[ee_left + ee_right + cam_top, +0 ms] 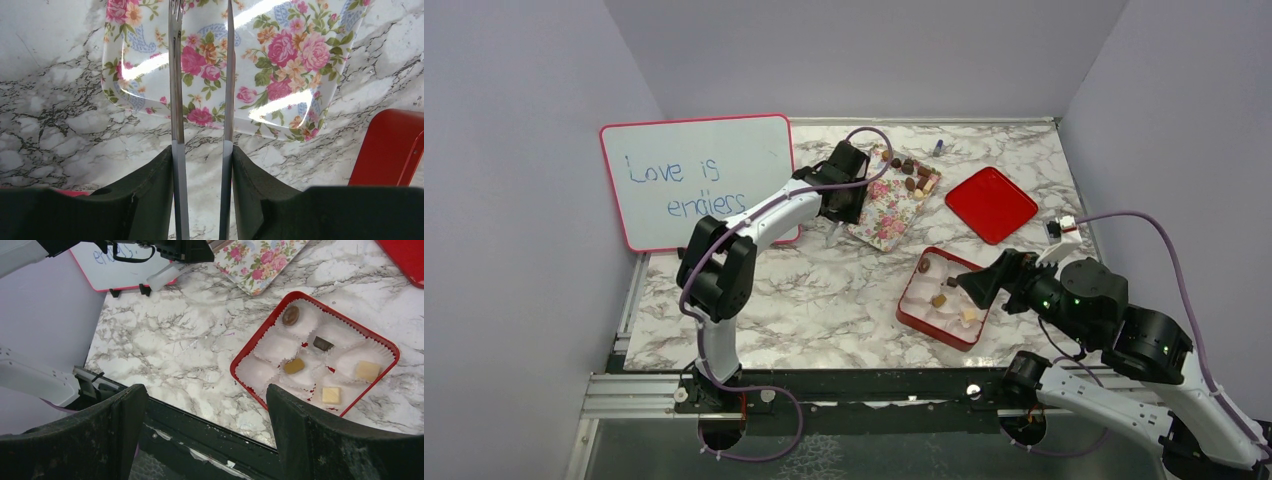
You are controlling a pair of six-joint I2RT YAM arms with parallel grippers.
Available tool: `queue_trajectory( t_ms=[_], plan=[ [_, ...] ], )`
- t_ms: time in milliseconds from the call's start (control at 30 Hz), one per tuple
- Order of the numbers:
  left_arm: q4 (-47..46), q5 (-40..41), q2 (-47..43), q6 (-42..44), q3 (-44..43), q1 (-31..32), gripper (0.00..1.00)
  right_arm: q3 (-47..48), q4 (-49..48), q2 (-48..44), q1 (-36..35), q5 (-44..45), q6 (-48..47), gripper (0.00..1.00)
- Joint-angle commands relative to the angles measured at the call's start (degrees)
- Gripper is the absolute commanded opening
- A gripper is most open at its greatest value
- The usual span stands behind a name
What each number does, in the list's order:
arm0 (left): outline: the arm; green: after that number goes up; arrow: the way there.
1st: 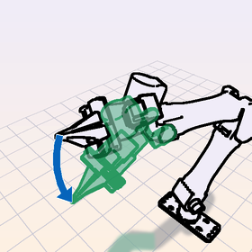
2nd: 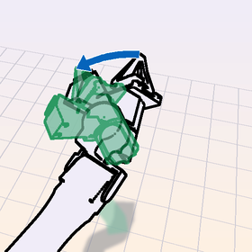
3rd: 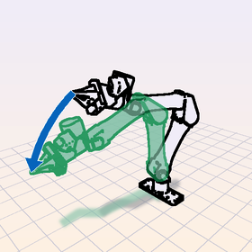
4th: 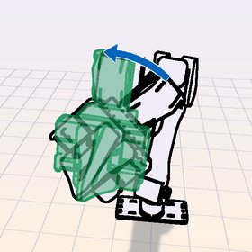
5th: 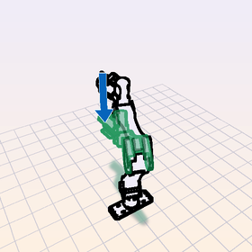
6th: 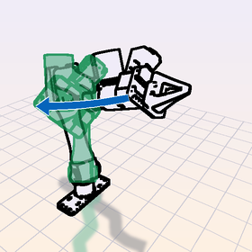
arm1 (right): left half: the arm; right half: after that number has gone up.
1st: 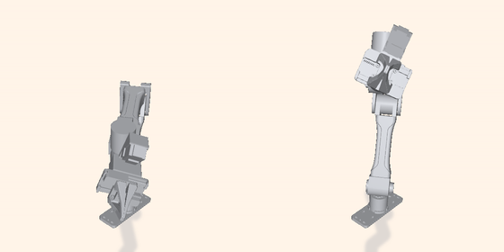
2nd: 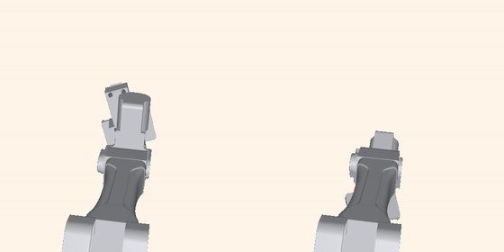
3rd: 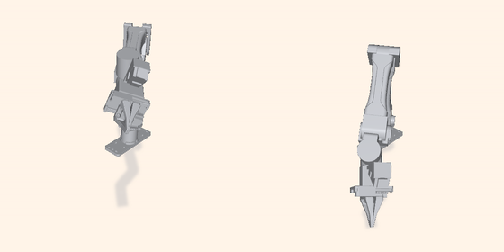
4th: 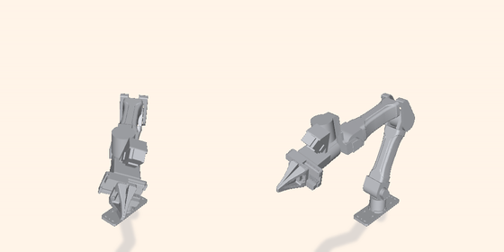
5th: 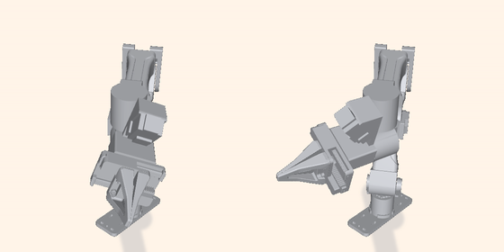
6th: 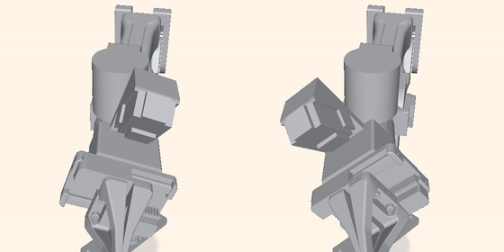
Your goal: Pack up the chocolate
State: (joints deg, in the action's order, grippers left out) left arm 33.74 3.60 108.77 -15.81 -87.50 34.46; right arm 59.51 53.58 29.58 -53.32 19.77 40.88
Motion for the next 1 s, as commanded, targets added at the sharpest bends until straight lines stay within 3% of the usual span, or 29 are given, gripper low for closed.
queue_trajectory(
  t_ms=[0,500,967],
  plan=[
    [-2.1,-2.3,0.9,0.3,-2.2,-0.3,0.42,1.4,0.2,-1.1,-0.4,0.1,-0.5,0.94],
    [-2.4,-3.2,0.6,0.8,-2.1,-0.3,0.33,1.7,0.0,-0.5,-0.5,0.0,-0.4,0.94],
    [-1.8,-2.6,-3.7,-0.5,0.3,0.3,0.32,1.6,-0.2,-0.8,-0.4,-0.4,0.0,0.94]
  ],
)
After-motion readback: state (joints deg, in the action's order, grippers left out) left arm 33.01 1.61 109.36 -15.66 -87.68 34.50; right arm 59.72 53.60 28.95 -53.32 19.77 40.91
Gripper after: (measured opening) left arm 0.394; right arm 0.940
